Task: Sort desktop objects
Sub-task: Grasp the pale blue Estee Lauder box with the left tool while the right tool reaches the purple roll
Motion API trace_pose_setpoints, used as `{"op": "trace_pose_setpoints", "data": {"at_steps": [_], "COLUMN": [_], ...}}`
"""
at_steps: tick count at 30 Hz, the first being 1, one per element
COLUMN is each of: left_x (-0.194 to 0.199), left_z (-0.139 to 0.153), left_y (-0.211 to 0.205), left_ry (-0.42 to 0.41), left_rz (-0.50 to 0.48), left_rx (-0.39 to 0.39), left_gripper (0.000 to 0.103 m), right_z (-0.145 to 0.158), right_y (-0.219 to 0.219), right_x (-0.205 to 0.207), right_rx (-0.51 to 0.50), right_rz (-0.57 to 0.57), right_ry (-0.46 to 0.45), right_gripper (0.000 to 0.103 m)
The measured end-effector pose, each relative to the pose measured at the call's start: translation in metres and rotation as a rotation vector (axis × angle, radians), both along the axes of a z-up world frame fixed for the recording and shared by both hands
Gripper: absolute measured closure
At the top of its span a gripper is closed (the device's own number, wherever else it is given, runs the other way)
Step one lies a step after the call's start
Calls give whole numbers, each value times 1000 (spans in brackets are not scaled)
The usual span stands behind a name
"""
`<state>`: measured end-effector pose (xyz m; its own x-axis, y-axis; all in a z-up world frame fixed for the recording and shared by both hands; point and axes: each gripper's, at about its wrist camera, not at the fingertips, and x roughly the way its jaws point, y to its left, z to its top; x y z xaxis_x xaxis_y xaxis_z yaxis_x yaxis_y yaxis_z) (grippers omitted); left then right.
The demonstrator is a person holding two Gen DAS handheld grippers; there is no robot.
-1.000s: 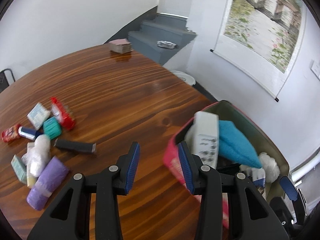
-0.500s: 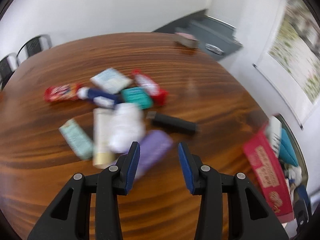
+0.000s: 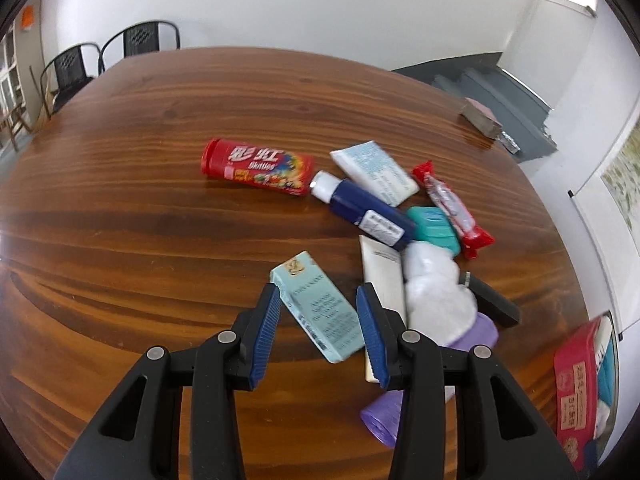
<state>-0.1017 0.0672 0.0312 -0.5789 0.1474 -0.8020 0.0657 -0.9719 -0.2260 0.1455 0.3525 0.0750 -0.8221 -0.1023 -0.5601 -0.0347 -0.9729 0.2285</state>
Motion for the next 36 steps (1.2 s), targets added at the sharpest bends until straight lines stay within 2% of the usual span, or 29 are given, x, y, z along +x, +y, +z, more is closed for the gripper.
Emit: {"op": "trace_pose_setpoints", "data": {"at_steps": [3, 7, 10, 21, 25, 26, 27, 28, 36], "left_x": [-5, -12, -15, -14, -6, -4, -3, -2, 17], "left_z": [-6, -9, -10, -14, -11, -11, -11, -12, -9], "left_y": [-3, -4, -3, -6, -5, -6, -7, -8, -23], "left_ry": [-22, -52, -56, -50, 1, 13, 17, 15, 51], "left_rz": [4, 10, 17, -14, -55, -70, -81, -97, -117], "left_rx": [31, 79, 88, 21, -67, -79, -78, -74, -114], "left_gripper": [55, 54, 54, 52, 53, 59, 71, 76, 76], "right_z": [-2, -6, -8, -9, -11, -11, -12, -13, -20], "right_y": [-4, -7, -9, -17, -24, -26, -28, -31, -58], "right_x": [-3, -5, -7, -12, -15, -17, -19, -21, -48], "right_rx": [-1, -2, -5, 7, 17, 20, 19, 14, 2], "right_rz": [10, 18, 20, 43, 60, 69, 77, 88, 165], "right_ry": [-8, -19, -29, -42, -51, -54, -58, -65, -126], "right_gripper": [20, 20, 20, 20, 20, 20, 20, 20, 20]}}
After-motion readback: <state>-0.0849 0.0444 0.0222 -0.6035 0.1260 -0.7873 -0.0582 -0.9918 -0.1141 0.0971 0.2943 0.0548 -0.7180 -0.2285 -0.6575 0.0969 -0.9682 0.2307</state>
